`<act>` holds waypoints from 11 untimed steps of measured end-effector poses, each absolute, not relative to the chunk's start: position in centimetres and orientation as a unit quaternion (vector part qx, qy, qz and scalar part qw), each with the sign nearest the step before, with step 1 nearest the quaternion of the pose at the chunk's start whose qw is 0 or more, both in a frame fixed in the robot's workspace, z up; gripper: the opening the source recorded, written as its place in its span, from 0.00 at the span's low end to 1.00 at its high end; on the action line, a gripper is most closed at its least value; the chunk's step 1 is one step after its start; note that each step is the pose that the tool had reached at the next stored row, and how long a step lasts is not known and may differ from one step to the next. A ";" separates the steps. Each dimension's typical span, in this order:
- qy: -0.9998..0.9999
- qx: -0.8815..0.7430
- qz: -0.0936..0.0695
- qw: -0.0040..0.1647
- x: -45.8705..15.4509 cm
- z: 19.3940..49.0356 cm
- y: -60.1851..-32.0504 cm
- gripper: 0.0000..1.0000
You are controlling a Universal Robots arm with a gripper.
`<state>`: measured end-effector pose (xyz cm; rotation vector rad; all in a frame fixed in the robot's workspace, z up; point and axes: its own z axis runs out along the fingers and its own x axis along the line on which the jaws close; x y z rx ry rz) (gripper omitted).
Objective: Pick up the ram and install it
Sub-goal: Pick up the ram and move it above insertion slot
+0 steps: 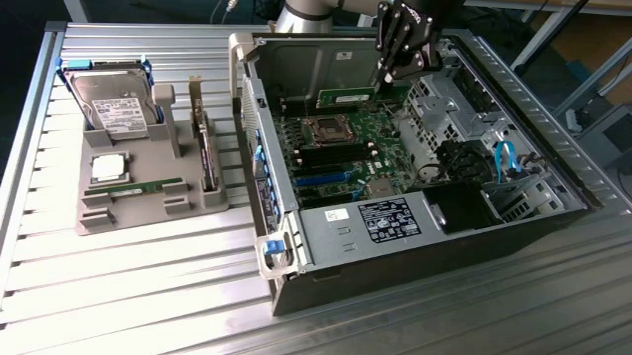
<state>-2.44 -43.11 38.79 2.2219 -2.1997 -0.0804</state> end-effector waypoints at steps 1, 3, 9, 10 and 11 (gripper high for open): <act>-0.703 0.710 -0.026 0.007 -2.4 38.8 -43.0 0.13; -0.703 0.710 -0.026 0.007 -2.4 38.8 -42.8 0.13; -0.703 0.710 -0.026 0.007 -2.4 38.8 -42.2 0.13; -0.703 0.710 -0.026 0.007 -2.4 38.8 -42.1 0.13; -0.703 0.710 -0.026 0.007 -2.4 38.8 -42.0 0.13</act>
